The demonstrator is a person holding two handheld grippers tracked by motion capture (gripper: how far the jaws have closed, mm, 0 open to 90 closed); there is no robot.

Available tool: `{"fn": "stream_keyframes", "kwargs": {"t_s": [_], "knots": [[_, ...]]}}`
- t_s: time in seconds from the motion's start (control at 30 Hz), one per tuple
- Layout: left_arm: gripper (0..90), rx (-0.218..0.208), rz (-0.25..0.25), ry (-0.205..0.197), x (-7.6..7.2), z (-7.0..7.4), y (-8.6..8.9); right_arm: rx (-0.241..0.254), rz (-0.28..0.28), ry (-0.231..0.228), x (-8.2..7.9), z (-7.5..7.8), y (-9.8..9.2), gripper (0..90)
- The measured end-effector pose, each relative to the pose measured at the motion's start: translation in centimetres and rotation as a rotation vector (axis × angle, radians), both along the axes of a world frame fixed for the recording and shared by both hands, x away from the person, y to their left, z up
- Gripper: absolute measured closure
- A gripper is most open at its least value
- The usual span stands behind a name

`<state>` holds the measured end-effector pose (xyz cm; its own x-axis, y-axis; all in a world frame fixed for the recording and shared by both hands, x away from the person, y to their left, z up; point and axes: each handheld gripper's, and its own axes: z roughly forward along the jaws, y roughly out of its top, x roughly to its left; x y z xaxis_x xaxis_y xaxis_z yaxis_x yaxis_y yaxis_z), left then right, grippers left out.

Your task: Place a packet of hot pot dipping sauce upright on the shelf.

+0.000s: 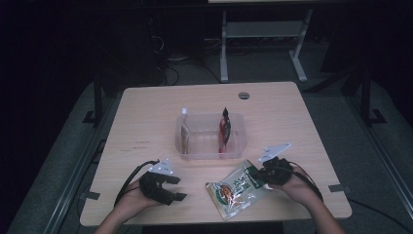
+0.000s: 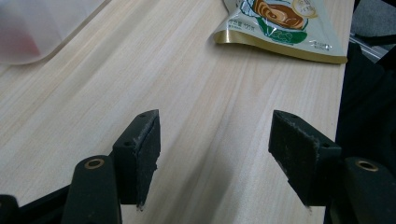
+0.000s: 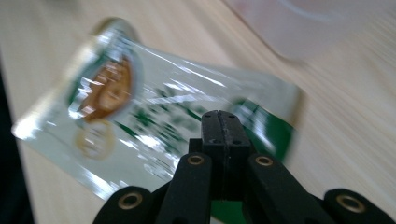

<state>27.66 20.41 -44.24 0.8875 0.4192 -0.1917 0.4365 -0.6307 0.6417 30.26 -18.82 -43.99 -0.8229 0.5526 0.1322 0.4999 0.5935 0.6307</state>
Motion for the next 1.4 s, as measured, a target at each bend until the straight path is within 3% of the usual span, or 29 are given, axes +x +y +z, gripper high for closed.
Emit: {"fn": "stream_keyframes", "kwargs": {"t_s": [0.17, 0.27, 0.57, 1.0, 1.07, 1.17, 1.4], "knots": [[33.8, 0.006, -0.008, -0.003, 0.1, 0.0, -0.1, -0.008, -0.032, 0.028, 0.9, -1.0, -1.0, 89.9], [33.9, 0.005, -0.009, 0.000, 0.0, -0.1, 0.0, -0.063, -0.032, 0.038, 1.2, -1.6, -0.7, 89.9], [33.9, 0.003, -0.006, -0.005, 0.1, 0.0, 0.0, -0.032, -0.007, 0.059, 1.2, -2.0, 0.0, 90.0], [33.8, -0.005, -0.034, -0.020, -0.3, 0.0, -0.7, -0.008, 0.132, 0.060, -0.2, -1.8, 5.9, 89.9], [34.4, -0.004, -0.043, -0.022, -0.5, -0.1, -0.9, -0.006, 0.126, 0.050, -0.2, -1.7, 5.7, 89.9], [35.7, -0.008, -0.052, -0.024, -0.5, -0.2, -1.5, 0.038, 0.092, 0.055, 0.0, -1.4, 4.8, 86.3], [38.6, 0.003, -0.084, -0.034, -0.6, -0.4, -3.6, 0.079, 0.015, 0.029, -0.1, -0.6, 2.2, 66.9]]}}
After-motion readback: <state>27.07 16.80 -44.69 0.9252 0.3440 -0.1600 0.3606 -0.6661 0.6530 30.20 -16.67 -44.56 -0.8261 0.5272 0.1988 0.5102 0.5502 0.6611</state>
